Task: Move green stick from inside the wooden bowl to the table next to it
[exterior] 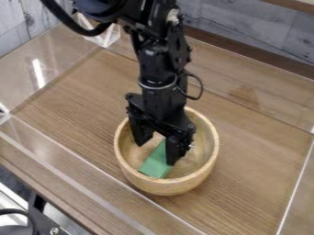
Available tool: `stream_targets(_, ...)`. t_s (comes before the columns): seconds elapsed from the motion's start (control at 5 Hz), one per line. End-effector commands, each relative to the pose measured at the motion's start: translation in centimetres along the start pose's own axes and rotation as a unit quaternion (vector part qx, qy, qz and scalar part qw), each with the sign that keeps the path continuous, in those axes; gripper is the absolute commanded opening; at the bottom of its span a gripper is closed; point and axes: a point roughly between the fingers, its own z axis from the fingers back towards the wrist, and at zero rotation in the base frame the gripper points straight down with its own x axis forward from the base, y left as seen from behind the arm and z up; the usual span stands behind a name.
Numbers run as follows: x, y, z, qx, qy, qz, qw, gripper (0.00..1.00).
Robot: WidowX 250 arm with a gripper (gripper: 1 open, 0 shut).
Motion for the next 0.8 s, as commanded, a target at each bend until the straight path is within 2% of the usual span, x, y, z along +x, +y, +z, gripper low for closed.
stream_targets(0.0,0.43,0.29,0.3,0.005,-0.015,0.001,0.9999,1.0)
stream_targets(0.6,0.45,0.43,-0.63,0.009,-0.014,0.003,0.9998,1.0)
